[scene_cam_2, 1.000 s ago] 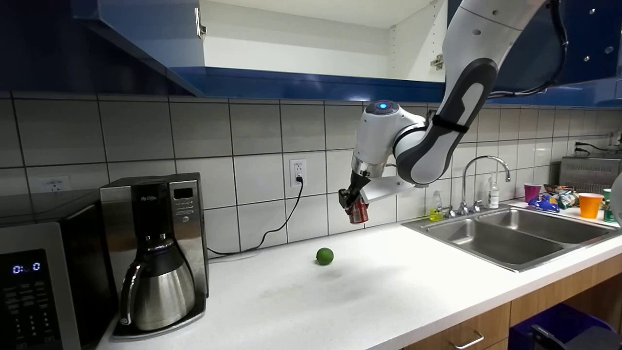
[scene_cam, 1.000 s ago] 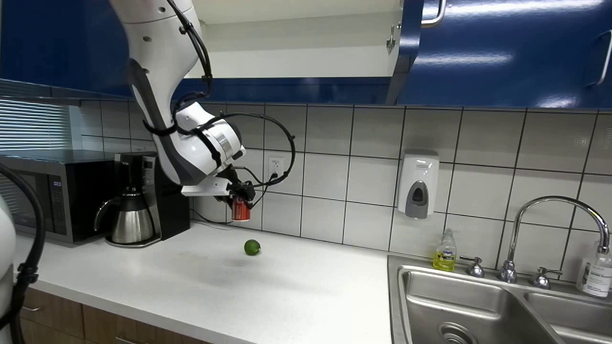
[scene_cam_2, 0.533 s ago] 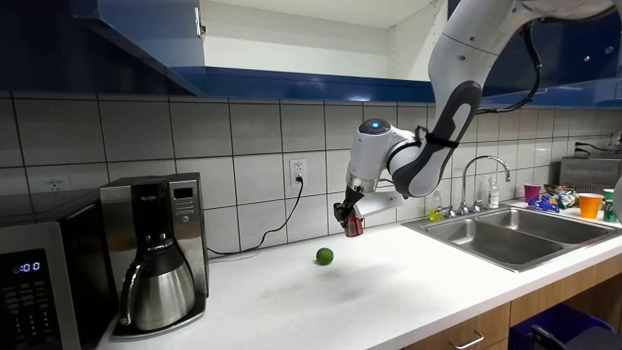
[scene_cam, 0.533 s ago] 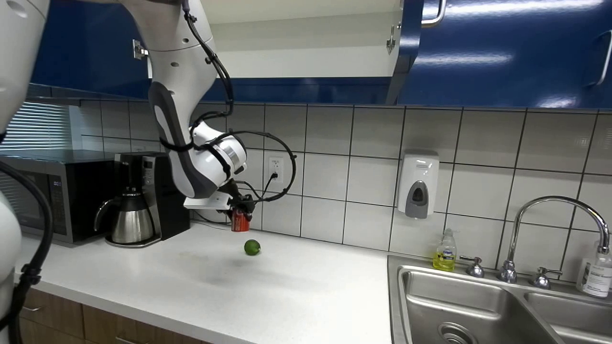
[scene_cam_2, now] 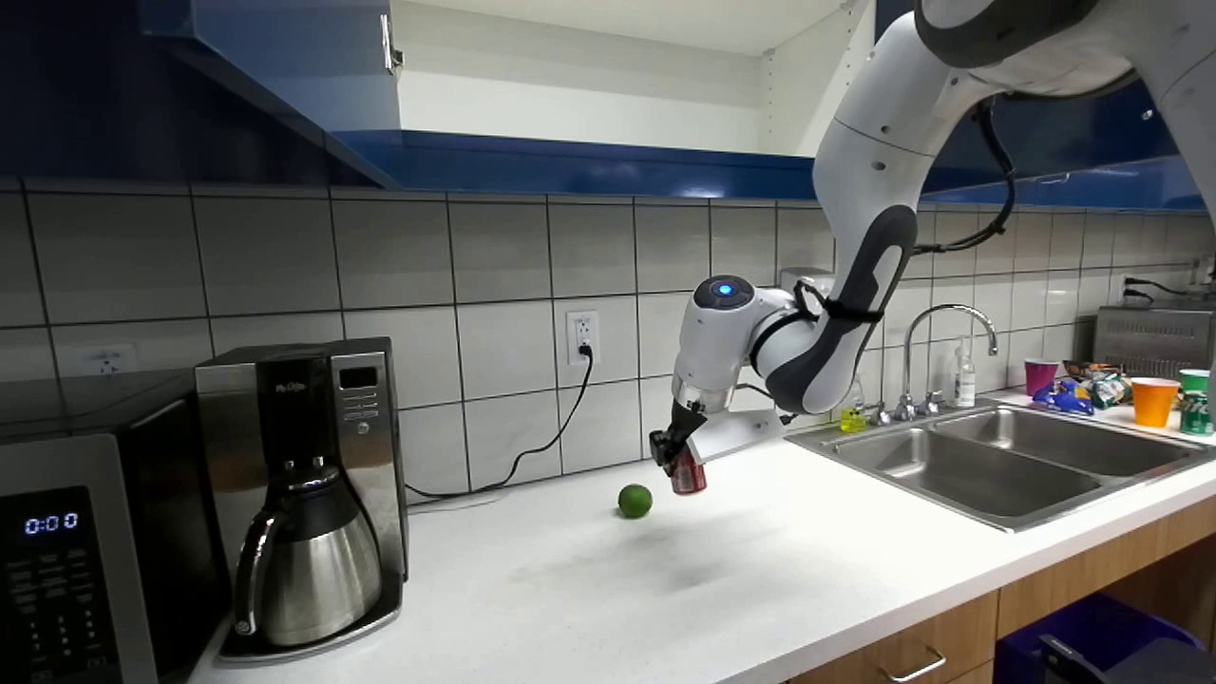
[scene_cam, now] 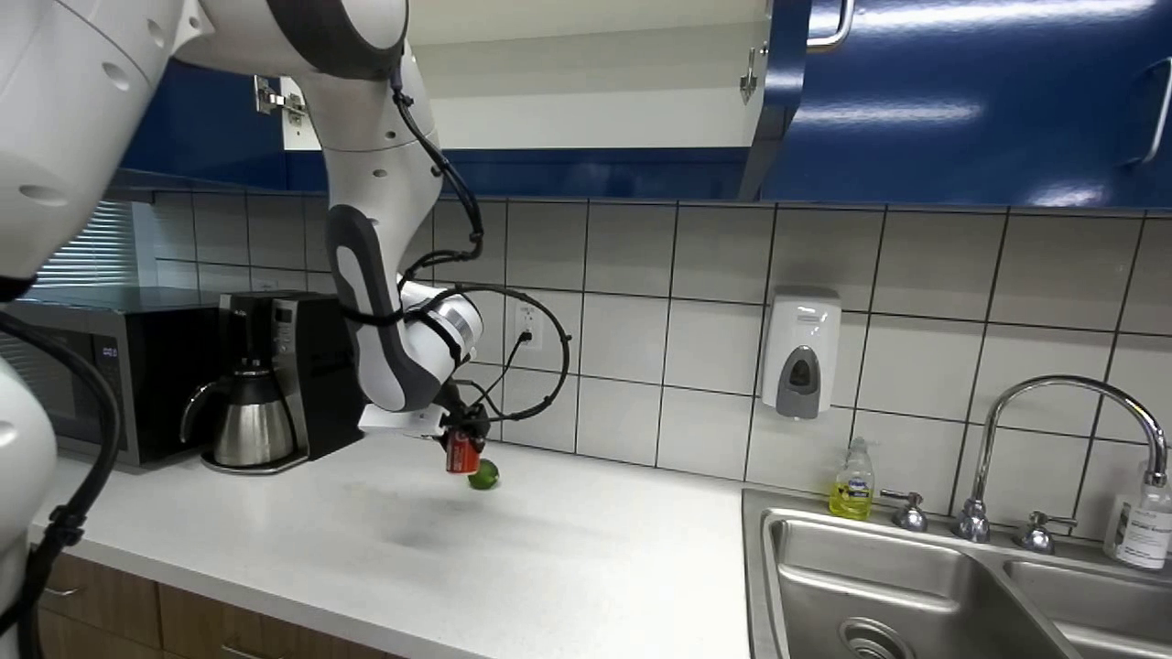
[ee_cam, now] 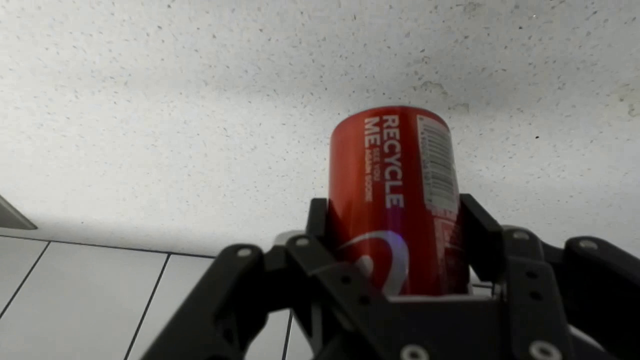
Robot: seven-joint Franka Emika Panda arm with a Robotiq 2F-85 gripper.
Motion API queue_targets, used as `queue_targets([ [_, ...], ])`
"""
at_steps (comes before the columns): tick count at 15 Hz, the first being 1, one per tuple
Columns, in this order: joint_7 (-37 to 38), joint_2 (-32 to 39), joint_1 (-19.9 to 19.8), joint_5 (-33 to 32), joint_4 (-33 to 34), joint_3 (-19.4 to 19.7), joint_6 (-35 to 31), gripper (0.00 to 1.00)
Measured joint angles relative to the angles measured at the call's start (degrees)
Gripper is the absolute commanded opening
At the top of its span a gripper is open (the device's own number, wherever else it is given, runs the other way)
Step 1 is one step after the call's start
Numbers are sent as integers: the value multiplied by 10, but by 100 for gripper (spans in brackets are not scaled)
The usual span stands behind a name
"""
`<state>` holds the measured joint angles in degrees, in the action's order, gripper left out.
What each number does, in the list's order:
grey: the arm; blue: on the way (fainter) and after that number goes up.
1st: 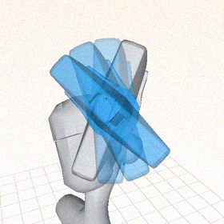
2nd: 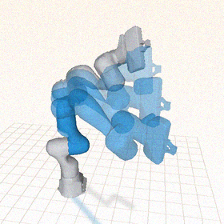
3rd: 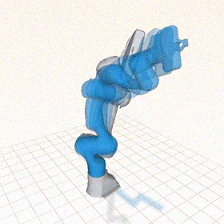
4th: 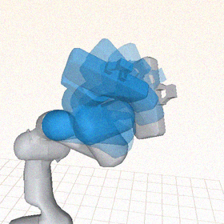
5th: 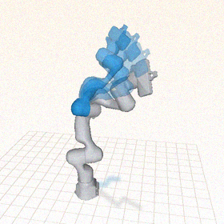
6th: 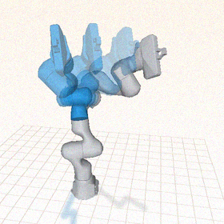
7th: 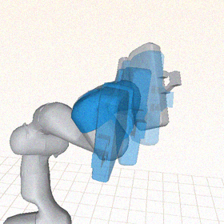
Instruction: Remove the can from the top cabinet
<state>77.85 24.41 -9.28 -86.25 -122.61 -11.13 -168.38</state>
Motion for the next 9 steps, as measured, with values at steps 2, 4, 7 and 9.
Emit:
queue_targets([
  [2,20,20,4,-18,15,5,2,39],
  [4,41,40,7,-39,30,8,4,39],
  [7,67,66,9,-65,48,11,4,39],
  [9,81,81,10,-78,59,13,4,39],
])
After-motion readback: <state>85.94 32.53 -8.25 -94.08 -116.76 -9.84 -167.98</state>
